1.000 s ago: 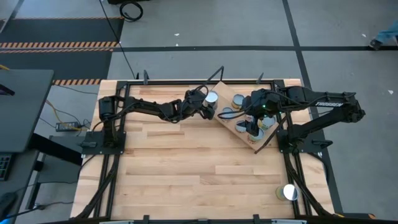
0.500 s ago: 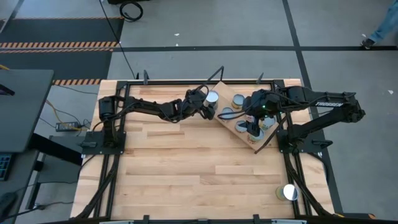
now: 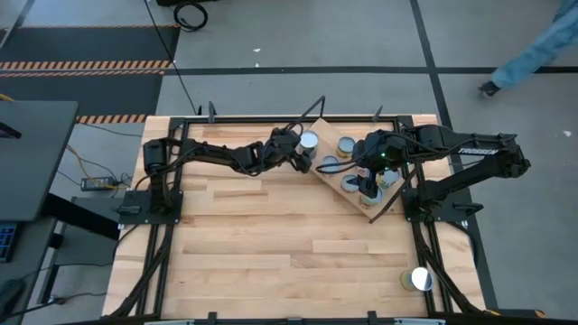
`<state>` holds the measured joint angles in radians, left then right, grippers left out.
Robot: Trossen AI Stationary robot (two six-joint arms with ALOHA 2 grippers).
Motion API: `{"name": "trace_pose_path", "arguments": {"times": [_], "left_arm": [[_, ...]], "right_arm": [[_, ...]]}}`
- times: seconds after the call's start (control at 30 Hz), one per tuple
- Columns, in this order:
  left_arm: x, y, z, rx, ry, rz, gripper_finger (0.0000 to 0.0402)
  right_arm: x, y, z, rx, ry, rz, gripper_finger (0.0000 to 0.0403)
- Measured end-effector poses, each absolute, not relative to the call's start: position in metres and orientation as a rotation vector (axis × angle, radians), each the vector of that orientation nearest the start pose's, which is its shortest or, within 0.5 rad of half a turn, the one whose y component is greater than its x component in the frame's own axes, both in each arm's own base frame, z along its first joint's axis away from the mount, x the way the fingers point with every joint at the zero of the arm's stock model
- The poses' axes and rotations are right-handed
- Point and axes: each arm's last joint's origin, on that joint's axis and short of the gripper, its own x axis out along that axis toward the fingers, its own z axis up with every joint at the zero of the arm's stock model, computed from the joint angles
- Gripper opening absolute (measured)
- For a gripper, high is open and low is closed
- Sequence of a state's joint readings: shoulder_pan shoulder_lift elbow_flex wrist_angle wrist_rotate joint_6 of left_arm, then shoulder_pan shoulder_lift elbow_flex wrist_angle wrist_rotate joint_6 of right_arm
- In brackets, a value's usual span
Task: Pick and place cans onto a shelf
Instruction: Put the canned peas on the shelf
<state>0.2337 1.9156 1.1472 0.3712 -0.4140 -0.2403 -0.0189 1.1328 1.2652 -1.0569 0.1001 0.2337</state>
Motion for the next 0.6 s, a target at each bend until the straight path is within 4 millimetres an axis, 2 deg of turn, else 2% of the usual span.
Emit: {"name": "trace_pose_path", "arguments": {"times": [0.1,0.6], "left_arm": [[0.4002,0.1072,0.1887,-0.153,0.333,0.675,0.0310],[0.4008,0.1073,0.1896,-0.199,0.311,0.666,0.0318]], "right_arm": [[0.2010,-0.0067,0.3573,0.179,0.906,-0.218,0.0348],[0.2011,0.0016,0.3573,0.155,0.909,-0.178,0.0348]]}}
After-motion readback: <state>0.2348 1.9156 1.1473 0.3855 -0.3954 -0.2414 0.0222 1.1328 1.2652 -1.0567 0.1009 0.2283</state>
